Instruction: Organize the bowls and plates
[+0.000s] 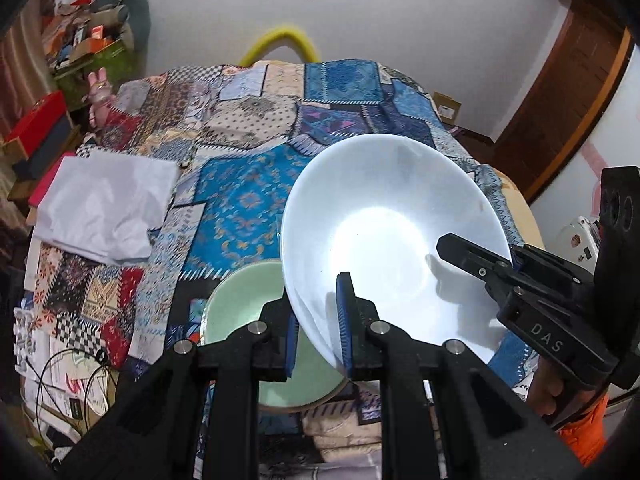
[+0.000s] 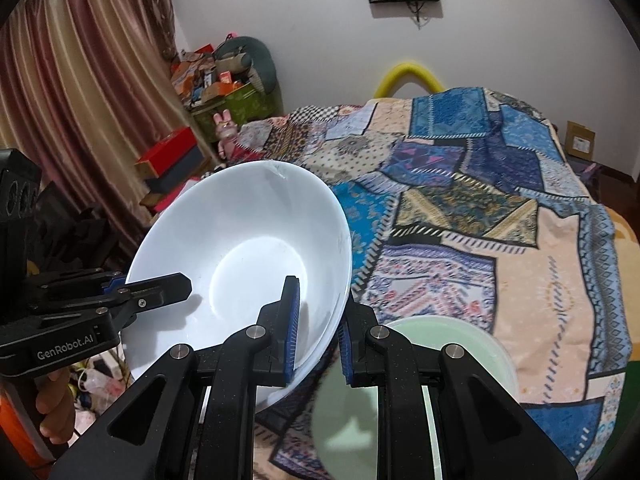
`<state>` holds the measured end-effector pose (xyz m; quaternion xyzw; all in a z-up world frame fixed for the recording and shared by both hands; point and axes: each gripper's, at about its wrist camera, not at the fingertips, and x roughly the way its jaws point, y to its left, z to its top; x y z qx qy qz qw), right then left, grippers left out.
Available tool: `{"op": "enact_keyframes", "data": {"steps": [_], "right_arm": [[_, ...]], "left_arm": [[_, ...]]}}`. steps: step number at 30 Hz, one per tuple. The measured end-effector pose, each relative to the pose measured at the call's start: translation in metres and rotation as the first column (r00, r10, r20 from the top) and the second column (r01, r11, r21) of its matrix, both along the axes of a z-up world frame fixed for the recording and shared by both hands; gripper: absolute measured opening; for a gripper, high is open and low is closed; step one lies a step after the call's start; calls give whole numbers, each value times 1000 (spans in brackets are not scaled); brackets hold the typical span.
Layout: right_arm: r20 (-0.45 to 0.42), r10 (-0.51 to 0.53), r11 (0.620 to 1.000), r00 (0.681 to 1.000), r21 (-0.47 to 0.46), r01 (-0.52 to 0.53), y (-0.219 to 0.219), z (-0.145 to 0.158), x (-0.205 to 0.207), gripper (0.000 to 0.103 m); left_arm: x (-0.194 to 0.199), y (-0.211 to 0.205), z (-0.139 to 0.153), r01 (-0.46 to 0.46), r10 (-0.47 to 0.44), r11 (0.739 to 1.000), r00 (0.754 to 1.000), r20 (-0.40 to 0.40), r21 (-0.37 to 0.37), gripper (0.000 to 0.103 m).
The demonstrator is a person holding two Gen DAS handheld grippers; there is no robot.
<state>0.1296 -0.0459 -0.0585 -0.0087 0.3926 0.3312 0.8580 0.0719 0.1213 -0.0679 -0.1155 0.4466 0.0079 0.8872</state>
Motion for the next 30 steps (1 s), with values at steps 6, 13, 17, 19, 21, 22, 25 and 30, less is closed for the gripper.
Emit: {"op": "enact_keyframes", "data": {"steps": [6,13,17,19,21,22,25,30], "right_arm": [[-35,36,999,999,-14,-36,21,-15,-8,16],[-96,56,998,994,-23,-59,40,-39,-11,16],[-138,64,997,988,-30,-69,47,-54,-12,16],[-157,67,997,985,-32,-73,50,-61,-13,16],[-175,71,996,982,-35,-78,53,-68,-13,16],[-183,73,996,980,-39,-82,54,-71,-13,16],[-201,78,995,976,-43,-89,56,-78,-12,16],[-221,87,993,971,-53,-101,59,-87,-11,16]], "left_arm": [[-10,22,-20,-36,36,999,999,-30,-21,17],[-13,39,-48,-75,71,996,994,-78,-46,17],[-13,47,-64,-90,83,994,991,-110,-64,17],[-13,50,-71,-93,84,993,989,-122,-68,17],[-13,52,-78,-95,85,993,987,-136,-68,17],[-13,53,-81,-94,83,993,986,-142,-67,17],[-13,55,-89,-91,80,994,985,-151,-68,17],[-12,53,-97,-81,74,996,984,-160,-34,17]]}}
